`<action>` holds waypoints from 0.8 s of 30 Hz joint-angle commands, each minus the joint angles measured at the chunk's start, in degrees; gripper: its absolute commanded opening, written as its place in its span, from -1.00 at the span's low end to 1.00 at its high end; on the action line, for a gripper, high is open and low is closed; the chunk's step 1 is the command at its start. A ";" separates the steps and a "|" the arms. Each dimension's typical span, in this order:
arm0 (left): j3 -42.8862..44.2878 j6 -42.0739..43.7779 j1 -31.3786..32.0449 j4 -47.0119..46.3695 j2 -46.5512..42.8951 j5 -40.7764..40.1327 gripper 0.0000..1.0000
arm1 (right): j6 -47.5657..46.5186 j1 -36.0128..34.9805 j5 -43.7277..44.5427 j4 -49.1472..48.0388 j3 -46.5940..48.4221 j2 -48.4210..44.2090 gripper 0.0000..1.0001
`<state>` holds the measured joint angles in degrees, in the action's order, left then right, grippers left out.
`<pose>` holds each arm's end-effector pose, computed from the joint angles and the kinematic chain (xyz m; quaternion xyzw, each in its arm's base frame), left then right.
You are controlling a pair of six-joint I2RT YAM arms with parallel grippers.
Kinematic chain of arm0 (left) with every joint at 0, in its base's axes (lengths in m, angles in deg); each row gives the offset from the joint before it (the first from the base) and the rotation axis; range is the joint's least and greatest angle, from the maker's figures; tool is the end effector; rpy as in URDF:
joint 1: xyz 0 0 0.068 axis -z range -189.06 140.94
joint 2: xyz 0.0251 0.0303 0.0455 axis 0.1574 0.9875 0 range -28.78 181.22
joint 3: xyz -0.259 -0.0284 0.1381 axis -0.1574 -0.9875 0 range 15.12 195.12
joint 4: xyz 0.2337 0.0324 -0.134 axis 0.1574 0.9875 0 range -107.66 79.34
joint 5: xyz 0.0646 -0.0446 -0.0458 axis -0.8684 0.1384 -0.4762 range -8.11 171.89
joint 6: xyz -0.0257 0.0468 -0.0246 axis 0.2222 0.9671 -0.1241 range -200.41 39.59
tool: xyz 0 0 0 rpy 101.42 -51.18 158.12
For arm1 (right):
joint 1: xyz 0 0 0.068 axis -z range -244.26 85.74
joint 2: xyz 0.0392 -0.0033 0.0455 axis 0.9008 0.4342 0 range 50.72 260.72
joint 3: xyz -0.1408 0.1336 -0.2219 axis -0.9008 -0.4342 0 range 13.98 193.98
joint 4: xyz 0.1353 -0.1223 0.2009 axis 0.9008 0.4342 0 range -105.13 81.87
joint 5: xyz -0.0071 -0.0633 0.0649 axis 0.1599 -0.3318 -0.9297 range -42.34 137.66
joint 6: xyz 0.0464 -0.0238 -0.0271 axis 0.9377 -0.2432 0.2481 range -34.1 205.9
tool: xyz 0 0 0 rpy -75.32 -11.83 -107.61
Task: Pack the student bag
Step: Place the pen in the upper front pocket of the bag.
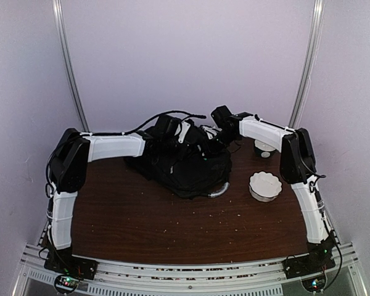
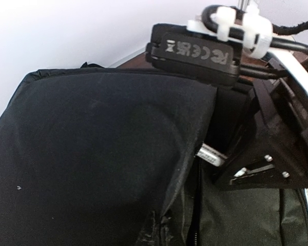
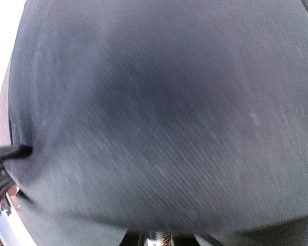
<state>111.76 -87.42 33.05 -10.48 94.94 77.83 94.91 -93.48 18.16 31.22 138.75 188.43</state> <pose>0.3954 -0.3534 0.2234 0.2507 0.8473 -0.1657 0.4379 0.4709 0.2873 0.2121 -0.2299 0.9062 0.3158 0.1616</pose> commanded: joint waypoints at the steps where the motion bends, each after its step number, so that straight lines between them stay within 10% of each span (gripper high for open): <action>1: -4.64 1.84 2.13 -0.35 -4.78 2.60 -1.00 | 3.77 -0.14 -2.10 -4.10 -6.90 -6.85 -0.75; 24: -17.48 7.09 6.32 -1.83 -15.16 6.29 -1.00 | 11.60 -1.84 -9.10 -15.04 -28.53 -18.91 -0.24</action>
<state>95.54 -81.32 37.66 -11.86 82.19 81.13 108.22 -95.16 10.23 17.86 113.12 173.39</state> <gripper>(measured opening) 0.008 0.364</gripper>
